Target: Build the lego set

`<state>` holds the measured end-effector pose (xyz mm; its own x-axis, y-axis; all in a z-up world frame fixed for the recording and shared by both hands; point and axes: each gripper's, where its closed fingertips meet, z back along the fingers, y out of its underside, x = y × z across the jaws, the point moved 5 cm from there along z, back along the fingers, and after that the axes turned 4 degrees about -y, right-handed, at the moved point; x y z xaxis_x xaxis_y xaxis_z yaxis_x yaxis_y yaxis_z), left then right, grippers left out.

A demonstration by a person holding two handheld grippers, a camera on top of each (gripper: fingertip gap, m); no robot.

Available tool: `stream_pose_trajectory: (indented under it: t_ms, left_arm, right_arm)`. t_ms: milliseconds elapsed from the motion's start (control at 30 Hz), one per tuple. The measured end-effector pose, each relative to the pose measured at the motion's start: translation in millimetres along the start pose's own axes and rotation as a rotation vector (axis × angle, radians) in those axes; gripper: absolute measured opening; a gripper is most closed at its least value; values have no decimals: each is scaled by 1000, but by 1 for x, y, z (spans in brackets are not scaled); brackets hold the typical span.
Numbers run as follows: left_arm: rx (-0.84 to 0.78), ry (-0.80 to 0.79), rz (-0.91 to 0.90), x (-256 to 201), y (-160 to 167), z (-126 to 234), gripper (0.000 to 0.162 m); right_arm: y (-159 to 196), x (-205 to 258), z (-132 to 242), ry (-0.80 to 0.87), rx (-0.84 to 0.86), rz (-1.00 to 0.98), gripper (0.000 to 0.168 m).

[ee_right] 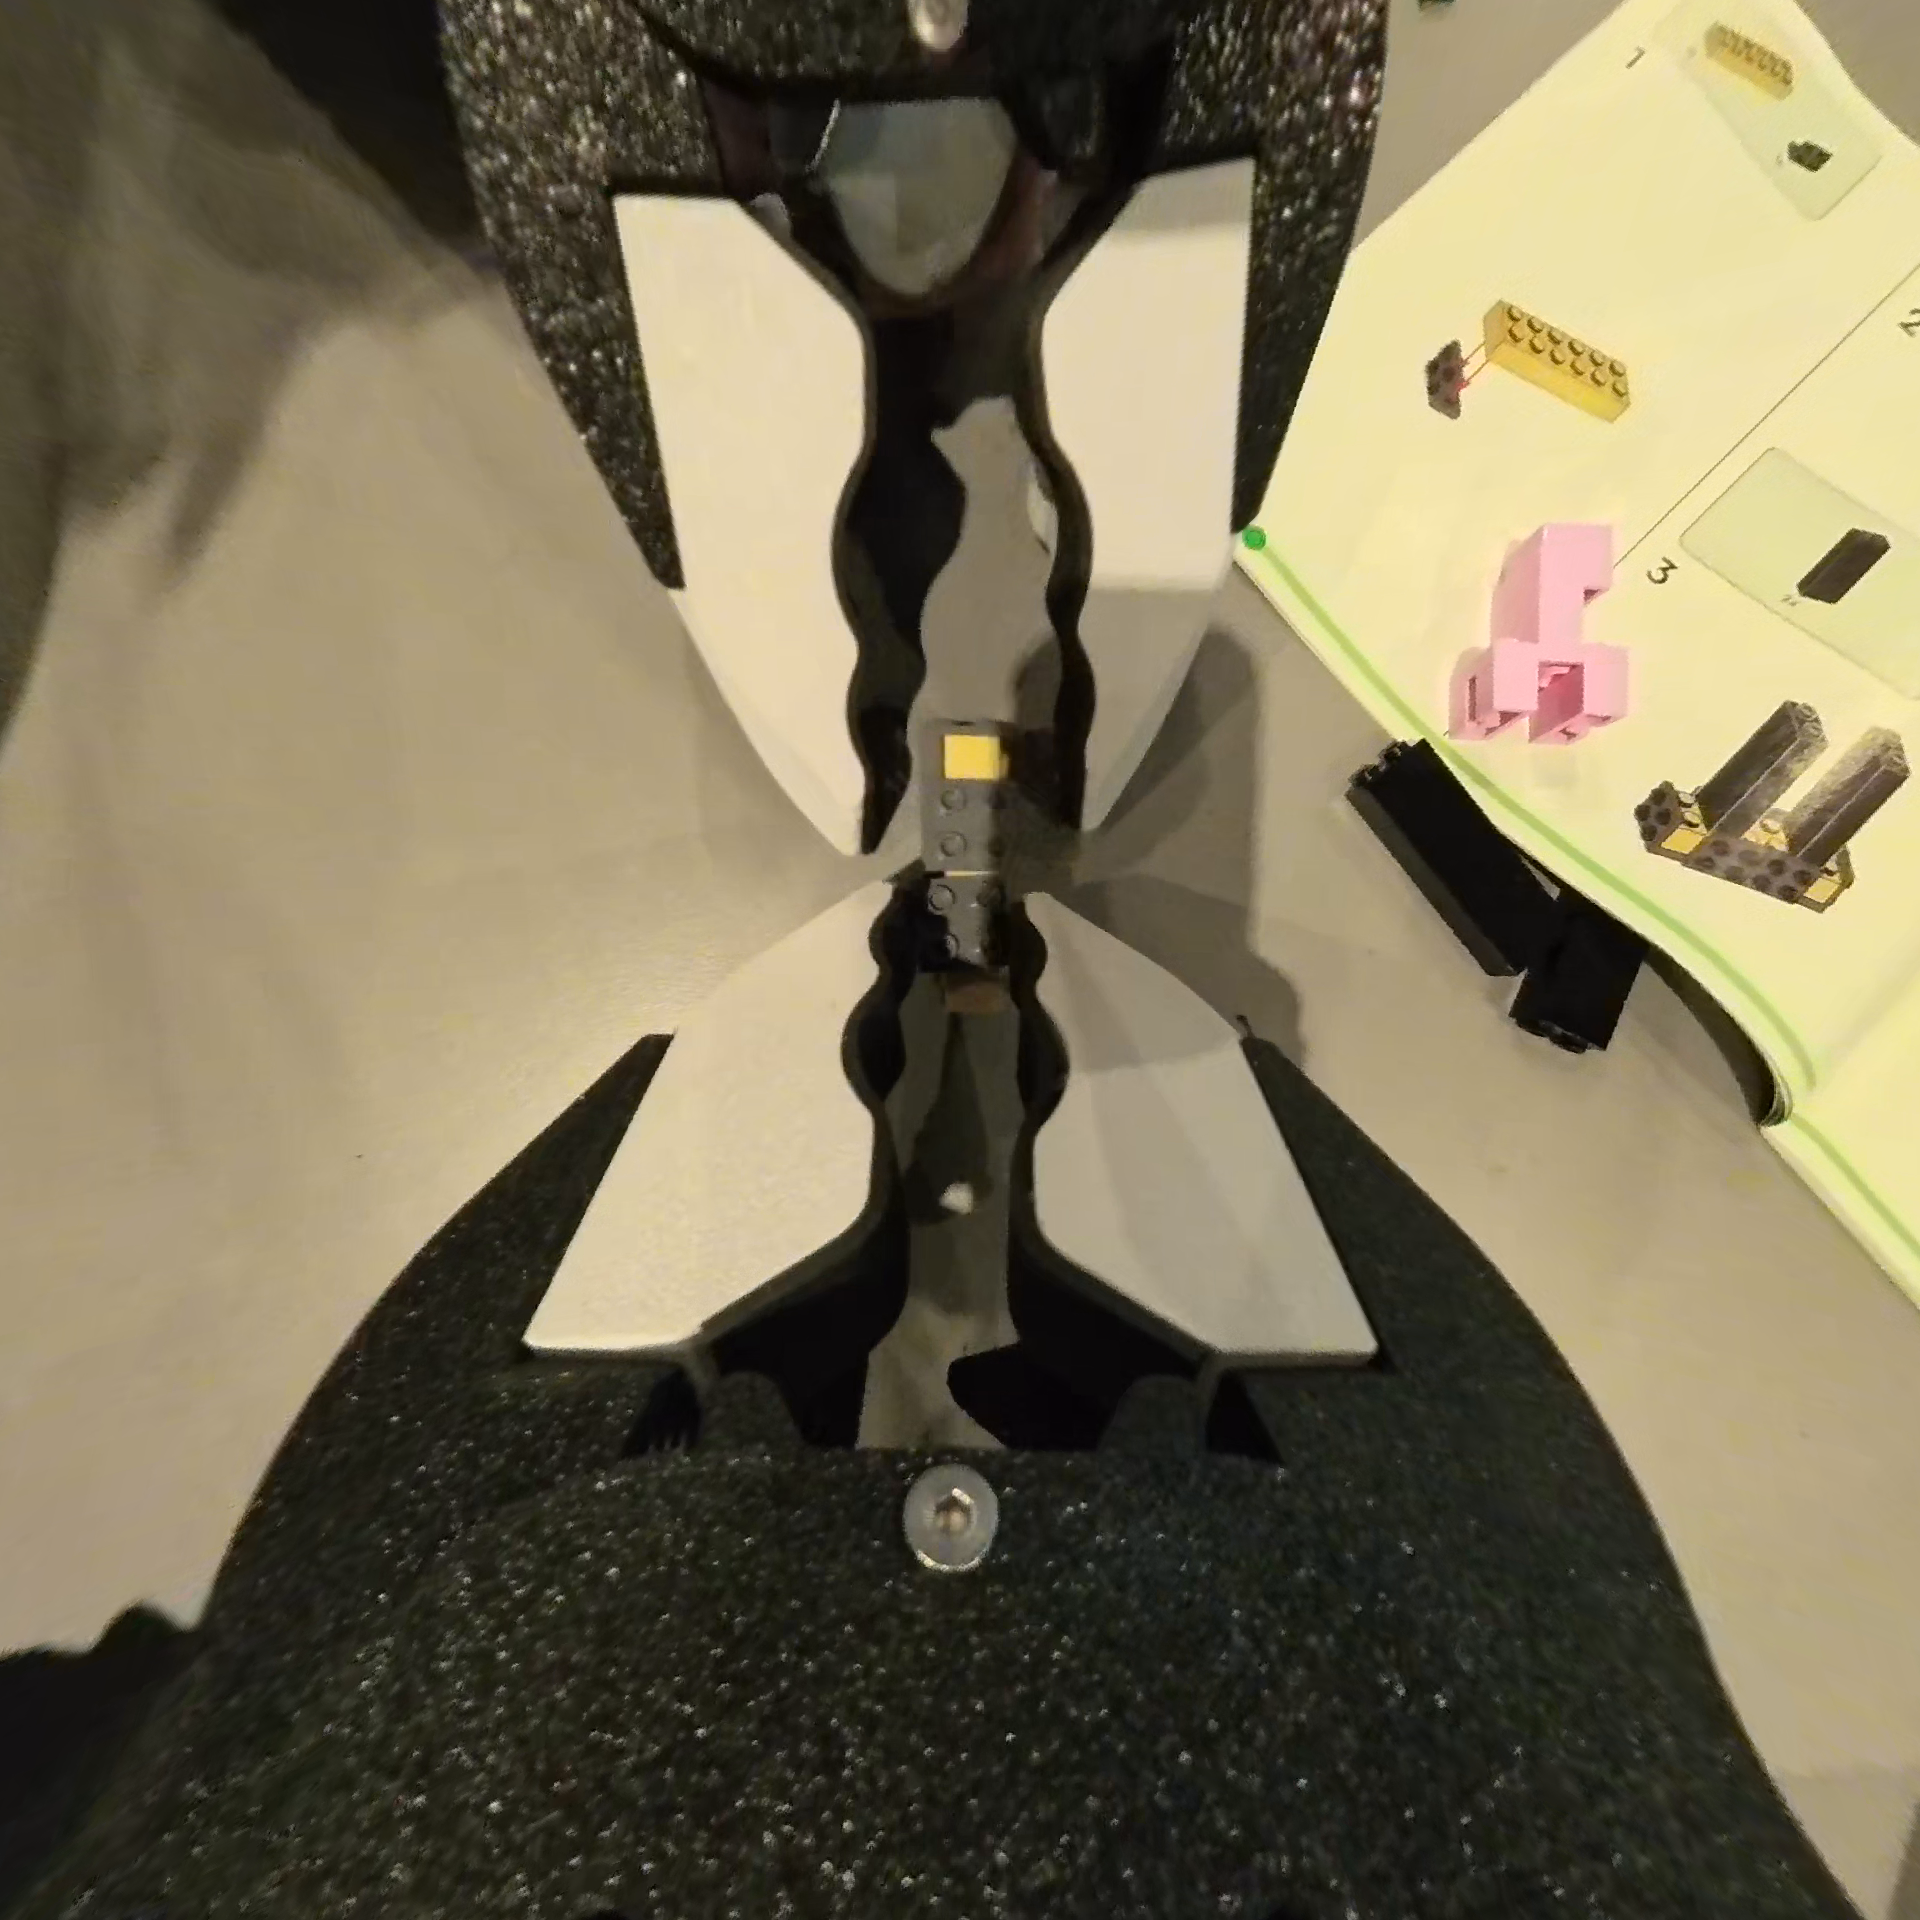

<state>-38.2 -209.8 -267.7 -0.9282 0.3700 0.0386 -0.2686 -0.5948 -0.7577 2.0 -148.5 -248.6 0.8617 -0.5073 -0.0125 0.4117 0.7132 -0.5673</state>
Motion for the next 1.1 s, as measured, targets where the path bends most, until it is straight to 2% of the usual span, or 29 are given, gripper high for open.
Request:
stream_pose_trajectory:
  t_ms: [67, 200, 1100]
  left_arm:
    - [-1, 4, -14, -1, 0, 0, 35]
    - [-6, -14, -41, -1, -1, -1, 17]
    - [-5, 1, -48, 0, -1, -1, 17]
  right_arm:
    - [0, 0, 0, 10, -2, 6, 17]
    - [0, 0, 0, 37, -2, 11, 17]
    - [0, -5, 3, 15, -33, 15, 23]
